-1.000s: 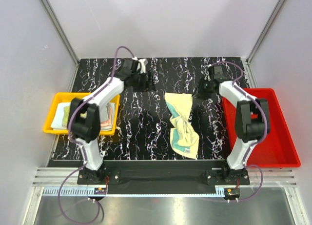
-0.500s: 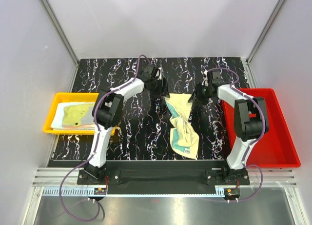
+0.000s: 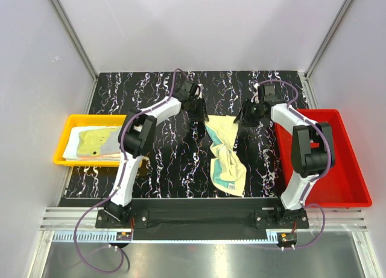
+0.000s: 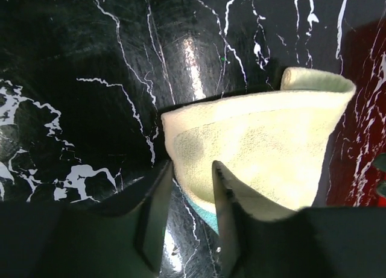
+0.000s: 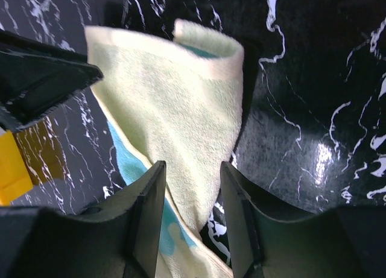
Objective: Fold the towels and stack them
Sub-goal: Flatten out the crumpled towel
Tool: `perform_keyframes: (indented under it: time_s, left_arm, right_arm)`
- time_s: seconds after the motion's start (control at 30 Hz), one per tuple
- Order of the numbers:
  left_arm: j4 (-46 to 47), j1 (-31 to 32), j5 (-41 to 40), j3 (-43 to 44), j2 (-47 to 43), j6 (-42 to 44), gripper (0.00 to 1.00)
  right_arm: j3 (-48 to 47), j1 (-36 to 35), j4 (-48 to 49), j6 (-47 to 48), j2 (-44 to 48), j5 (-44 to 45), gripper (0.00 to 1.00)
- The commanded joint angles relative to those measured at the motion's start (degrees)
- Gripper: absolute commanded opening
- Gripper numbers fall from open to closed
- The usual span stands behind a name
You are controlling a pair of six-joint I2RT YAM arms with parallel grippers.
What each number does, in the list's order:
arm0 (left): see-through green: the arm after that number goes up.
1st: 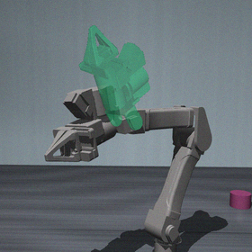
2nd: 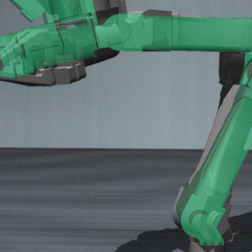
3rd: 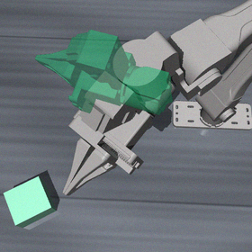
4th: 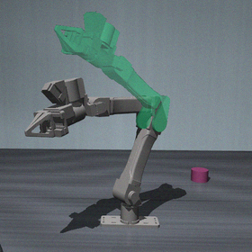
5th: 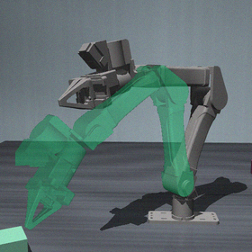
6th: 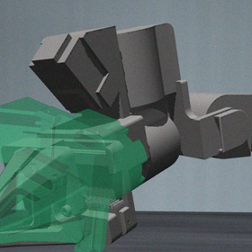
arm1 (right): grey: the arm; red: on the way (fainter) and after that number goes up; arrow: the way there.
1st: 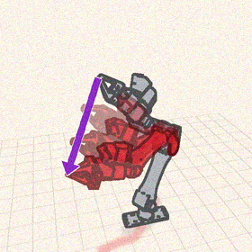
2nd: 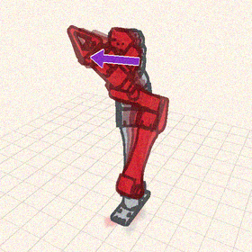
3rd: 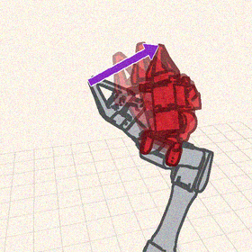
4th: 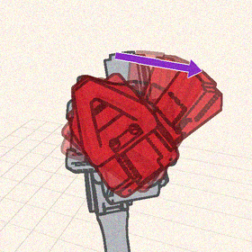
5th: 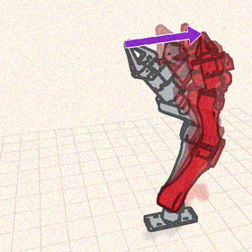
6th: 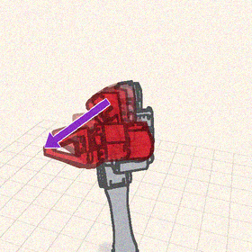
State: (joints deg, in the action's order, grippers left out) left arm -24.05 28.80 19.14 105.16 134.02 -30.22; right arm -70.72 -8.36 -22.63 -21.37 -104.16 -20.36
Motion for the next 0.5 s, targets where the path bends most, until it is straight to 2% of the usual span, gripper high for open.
perform_keyframes:
  time_s: [0.0,0.07,0.1,0.13,0.17,0.27,0.3,0.37,0.47]
  left_arm:
    - [-0.74,0.21,2.21,0.57,1.95,0.51,0.26]
    - [-0.47,0.21,3.19,0.48,1.25,0.25,0.18]
    - [-0.38,0.12,3.62,0.57,0.99,0.25,0.07]
    - [-0.55,0.03,5.46,0.74,0.72,0.16,0.02]
    - [-0.90,-0.06,6.60,1.27,0.29,0.07,0.00]
    - [-2.75,-0.41,10.39,-0.99,-5.24,2.07,0.00]
    - [-3.62,-0.49,9.26,-2.75,-11.43,2.88,0.00]
    - [-3.55,-1.11,3.56,-7.67,-17.62,4.64,0.00]
    - [-2.67,-4.70,0.91,-16.46,-25.02,3.68,0.00]
  right_arm:
    - [-3.55,-0.16,-0.04,0.89,0.10,1.64,0.49]
    - [-3.38,-0.17,-0.04,0.97,0.71,1.55,0.49]
    - [-3.20,-0.17,0.04,0.97,1.15,1.73,0.50]
    - [-2.68,-0.08,0.04,0.89,1.76,1.90,0.50]
    - [-2.50,-0.16,0.04,0.71,1.94,2.25,0.51]
    - [-1.70,-0.17,-0.57,0.97,2.91,3.74,0.51]
    - [-1.62,-0.08,-0.83,1.06,3.34,4.01,0.51]
    - [-1.61,-0.17,-1.01,1.24,3.87,3.93,0.51]
    - [-2.49,-0.17,-0.66,0.89,4.23,3.05,0.52]
